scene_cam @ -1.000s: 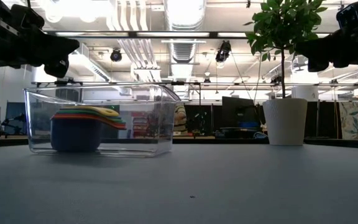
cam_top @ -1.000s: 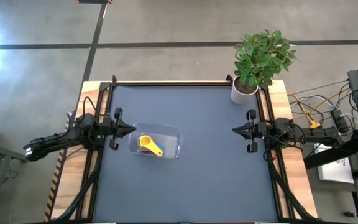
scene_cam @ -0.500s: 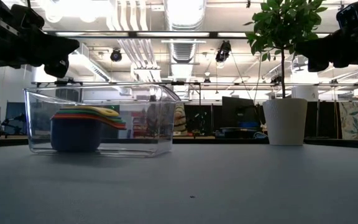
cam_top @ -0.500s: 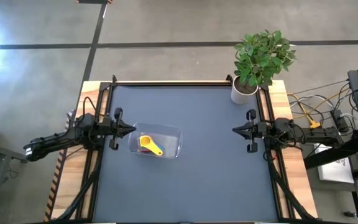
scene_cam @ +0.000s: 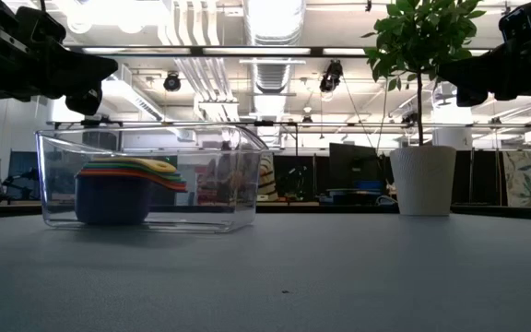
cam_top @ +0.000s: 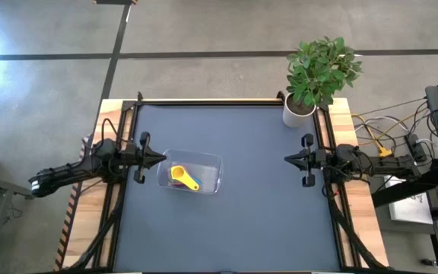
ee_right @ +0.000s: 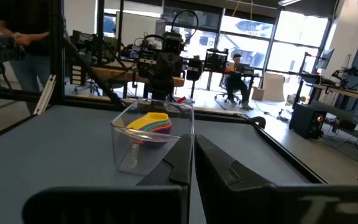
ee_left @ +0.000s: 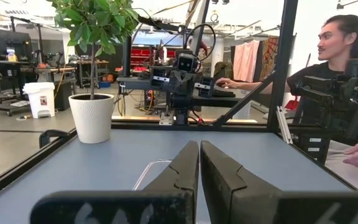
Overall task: Nest measuring cups in basket
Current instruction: Return to Home Position
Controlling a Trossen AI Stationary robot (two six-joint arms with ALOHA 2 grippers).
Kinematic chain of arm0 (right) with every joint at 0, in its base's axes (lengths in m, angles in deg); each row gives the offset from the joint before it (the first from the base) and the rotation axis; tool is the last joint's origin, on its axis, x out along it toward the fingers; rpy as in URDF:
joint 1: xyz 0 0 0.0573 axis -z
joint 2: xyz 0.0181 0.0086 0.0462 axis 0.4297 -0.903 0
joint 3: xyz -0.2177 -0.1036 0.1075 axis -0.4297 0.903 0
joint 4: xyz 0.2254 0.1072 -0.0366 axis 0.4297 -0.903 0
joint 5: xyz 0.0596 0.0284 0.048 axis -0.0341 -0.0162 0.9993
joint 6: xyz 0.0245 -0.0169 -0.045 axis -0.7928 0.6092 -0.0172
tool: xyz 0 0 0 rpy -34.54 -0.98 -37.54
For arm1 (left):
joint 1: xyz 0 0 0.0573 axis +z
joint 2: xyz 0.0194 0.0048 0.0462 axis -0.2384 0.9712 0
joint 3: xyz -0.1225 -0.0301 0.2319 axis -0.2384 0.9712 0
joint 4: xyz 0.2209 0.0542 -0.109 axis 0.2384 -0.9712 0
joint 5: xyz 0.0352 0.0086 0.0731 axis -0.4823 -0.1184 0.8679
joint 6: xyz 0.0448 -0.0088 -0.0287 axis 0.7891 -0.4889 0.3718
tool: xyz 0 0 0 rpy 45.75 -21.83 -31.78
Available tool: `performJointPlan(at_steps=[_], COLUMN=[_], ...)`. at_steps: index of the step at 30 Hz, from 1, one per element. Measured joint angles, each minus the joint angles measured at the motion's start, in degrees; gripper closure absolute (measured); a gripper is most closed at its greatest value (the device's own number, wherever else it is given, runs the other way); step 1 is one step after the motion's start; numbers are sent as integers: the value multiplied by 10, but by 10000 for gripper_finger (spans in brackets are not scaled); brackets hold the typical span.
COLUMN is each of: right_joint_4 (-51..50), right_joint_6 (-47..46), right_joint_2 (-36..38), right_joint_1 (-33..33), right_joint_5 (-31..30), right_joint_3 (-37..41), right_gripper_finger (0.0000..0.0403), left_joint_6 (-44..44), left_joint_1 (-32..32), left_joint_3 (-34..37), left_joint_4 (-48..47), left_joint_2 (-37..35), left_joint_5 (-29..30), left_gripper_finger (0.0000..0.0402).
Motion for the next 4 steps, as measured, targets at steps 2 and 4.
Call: performJointPlan(at_steps=[2, 4], right_joint_4=[0, 0], right_joint_6=[0, 0], right_joint_2=[0, 0], right_joint_1=[0, 0], right_joint_5=[0, 0], right_joint_3=[0, 0], right_gripper_finger=[394, 394], left_joint_6=[0, 0], left_joint_1=[0, 0], left_joint_3=[0, 0], left_joint_4=[0, 0], left_joint_2=[0, 0], left_joint_5=[0, 0], left_gripper_finger=[402, 402])
